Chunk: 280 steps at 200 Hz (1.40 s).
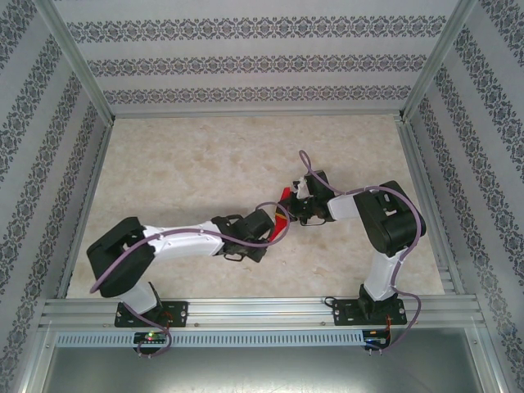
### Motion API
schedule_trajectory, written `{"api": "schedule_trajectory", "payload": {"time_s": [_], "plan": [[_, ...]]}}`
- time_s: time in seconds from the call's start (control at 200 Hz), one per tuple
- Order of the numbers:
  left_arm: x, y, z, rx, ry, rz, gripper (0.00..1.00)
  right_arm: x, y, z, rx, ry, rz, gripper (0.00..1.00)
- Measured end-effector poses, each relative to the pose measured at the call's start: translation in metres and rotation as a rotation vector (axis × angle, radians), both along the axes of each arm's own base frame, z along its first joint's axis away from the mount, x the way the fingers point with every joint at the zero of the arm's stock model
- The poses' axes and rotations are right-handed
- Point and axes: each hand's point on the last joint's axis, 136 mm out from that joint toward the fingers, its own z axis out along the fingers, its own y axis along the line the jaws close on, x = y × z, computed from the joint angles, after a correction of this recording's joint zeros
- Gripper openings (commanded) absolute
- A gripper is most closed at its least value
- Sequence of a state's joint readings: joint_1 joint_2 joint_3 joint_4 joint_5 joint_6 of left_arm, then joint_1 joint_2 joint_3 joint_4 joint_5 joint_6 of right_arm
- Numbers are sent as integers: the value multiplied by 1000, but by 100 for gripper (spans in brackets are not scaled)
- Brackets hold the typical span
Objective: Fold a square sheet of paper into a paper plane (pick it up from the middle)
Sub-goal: Fold the wing for the fifth time at the center of the table.
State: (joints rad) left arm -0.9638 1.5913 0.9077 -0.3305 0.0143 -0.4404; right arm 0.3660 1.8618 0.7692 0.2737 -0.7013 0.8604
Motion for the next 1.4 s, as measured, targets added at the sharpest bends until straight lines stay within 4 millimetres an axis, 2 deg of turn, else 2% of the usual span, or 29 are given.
{"api": "schedule_trajectory", "payload": {"time_s": [0.165,0.31,0.455,0.629,0.729,0.929,1.074,1.399], "plan": [[25,-8,33,-104,-56,51,14,0,0,0,1,-1,2,5],[46,-24,42,-155,-67,65,11,0,1,0,3,0,3,5],[58,-45,27,-174,-38,49,8,0,1,0,6,0,5,5],[63,-42,-3,-147,19,59,4,0,1,1,8,0,6,5],[63,-43,-14,-145,43,57,4,-1,0,0,11,2,9,5],[60,-50,-16,-183,62,34,2,0,0,0,16,3,9,4],[53,-46,-25,-176,79,27,2,0,-1,0,20,2,13,4],[49,-49,-28,-181,57,15,1,0,-2,0,26,-4,25,4]]}}
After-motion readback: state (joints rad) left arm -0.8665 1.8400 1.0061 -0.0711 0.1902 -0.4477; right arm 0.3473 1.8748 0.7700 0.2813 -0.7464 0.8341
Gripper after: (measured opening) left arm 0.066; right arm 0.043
